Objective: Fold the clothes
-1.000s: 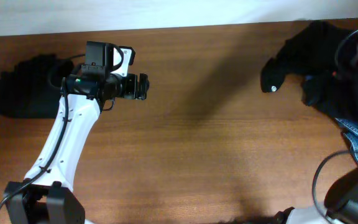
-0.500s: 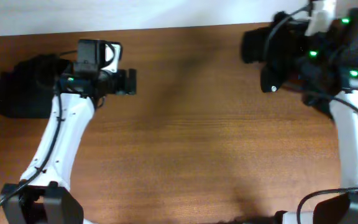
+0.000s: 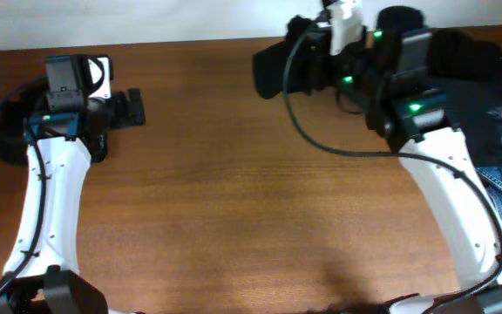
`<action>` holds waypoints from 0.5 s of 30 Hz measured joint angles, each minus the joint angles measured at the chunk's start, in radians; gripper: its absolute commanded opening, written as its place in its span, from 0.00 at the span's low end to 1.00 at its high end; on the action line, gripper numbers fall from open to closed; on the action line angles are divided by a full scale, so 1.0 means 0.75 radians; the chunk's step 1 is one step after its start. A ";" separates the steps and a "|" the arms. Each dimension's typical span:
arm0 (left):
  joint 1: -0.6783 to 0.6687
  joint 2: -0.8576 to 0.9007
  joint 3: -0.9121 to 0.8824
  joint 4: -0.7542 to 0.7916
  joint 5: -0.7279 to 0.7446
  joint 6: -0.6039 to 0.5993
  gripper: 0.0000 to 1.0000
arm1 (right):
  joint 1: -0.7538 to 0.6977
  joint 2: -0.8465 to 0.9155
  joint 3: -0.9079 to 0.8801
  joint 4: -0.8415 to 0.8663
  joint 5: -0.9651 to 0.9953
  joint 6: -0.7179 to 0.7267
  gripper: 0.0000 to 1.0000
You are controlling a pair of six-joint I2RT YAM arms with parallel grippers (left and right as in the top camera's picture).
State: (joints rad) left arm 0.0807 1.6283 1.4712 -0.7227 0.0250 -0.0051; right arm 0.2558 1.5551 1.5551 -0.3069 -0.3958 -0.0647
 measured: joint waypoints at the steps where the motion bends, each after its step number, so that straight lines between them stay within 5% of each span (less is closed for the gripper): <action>1: 0.010 -0.004 0.000 -0.001 0.000 0.000 0.99 | 0.028 0.002 0.000 0.007 0.014 0.001 0.04; 15: 0.125 -0.076 0.000 -0.005 -0.001 0.000 0.99 | 0.316 0.196 0.002 0.222 0.143 0.036 0.04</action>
State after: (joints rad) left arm 0.1741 1.5711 1.4712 -0.7261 0.0246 -0.0051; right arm 0.4927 1.7020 1.5562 -0.1402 -0.2886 -0.0376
